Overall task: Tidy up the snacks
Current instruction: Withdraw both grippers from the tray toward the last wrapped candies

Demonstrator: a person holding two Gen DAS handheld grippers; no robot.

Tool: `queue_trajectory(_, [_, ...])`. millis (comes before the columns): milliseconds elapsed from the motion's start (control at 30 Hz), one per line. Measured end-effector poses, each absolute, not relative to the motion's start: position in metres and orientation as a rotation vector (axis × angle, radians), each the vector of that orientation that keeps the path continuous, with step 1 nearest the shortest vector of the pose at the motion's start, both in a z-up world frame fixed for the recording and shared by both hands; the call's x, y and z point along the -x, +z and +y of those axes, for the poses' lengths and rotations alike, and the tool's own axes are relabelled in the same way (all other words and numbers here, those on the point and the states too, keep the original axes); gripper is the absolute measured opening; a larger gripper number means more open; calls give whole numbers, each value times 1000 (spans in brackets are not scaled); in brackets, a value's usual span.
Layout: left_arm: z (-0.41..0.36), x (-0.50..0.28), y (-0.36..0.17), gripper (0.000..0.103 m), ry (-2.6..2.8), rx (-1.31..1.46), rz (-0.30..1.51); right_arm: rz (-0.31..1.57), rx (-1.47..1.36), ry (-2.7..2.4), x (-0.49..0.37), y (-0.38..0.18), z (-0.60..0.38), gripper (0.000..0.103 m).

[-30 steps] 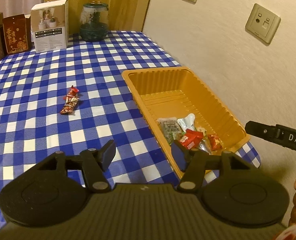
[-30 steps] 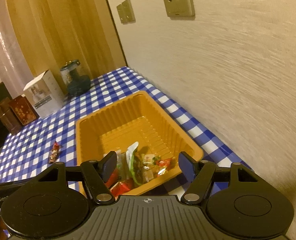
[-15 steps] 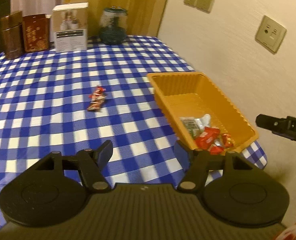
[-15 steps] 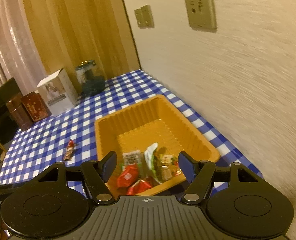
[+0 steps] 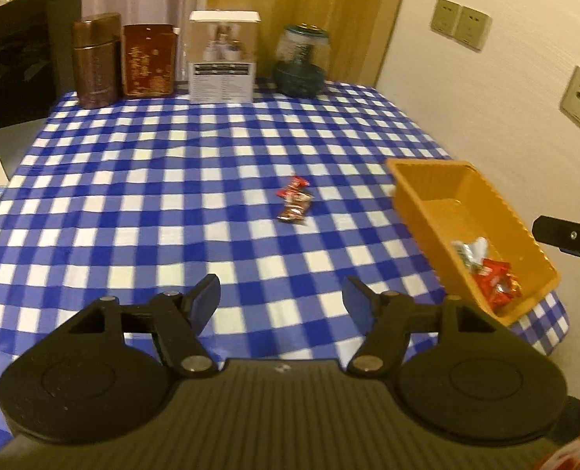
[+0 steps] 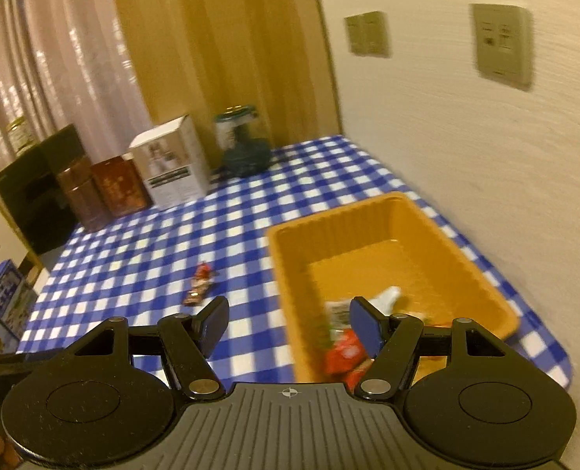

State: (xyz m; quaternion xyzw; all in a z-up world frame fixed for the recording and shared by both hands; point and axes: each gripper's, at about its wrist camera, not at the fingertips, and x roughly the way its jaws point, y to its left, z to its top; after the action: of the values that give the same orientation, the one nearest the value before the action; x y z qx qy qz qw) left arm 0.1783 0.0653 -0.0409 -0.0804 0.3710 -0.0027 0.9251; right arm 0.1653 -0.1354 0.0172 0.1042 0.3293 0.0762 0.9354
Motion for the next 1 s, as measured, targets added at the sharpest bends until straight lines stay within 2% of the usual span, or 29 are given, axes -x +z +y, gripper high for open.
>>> queue_trajectory(300, [111,-200,-46,67,12,171,739,669,-183,214,-195,-2,-83,68])
queue_trajectory(767, [143,-268,-86,68,12,118,721,707,-164,237,-262,-77,-24,68])
queue_trajectory(833, [146,-274,-95,68,11,111,721,714,-163,244,-272,-87,-18,65])
queue_trajectory(900, [149,-279,-103,68,12,109,728,717,-160,253,-281,-95,-13,58])
queue_trajectory(1000, [151,-285,-110,68,9,107,735,725,-165,273,-293,-105,-8,56])
